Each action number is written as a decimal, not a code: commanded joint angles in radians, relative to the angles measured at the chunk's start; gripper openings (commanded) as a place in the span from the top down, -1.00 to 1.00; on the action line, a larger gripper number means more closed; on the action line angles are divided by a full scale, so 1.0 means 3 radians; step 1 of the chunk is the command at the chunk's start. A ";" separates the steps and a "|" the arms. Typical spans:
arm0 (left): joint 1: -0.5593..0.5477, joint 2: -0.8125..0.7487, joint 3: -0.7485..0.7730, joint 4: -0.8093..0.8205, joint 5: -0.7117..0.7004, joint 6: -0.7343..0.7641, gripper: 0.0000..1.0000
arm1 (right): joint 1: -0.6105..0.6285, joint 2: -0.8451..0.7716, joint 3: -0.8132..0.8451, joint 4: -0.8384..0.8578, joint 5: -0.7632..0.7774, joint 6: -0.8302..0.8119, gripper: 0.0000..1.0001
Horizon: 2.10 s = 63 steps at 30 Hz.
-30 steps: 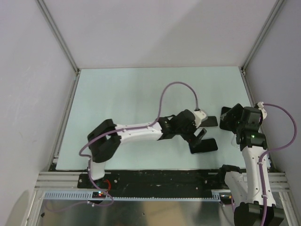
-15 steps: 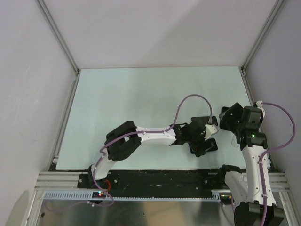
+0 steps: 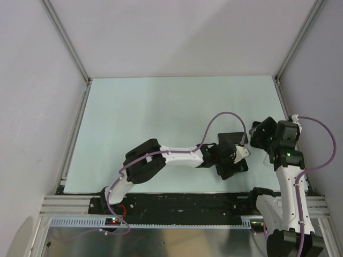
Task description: Put the phone into the phone case
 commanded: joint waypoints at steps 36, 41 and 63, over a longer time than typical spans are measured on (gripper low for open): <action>0.0302 -0.1120 -0.2041 0.0432 -0.1479 -0.1022 -0.26 | 0.0160 0.0410 -0.0100 0.0356 0.0056 0.0052 -0.95; 0.0305 -0.1386 -0.2106 0.0619 -0.1233 -0.0699 -0.67 | 0.0276 0.0539 -0.0125 0.0426 0.0058 0.0085 -0.94; 0.0268 -0.0500 -0.0463 0.0196 0.0148 0.0639 -0.99 | 0.0282 0.0287 -0.0123 0.0330 0.0012 0.0073 -0.95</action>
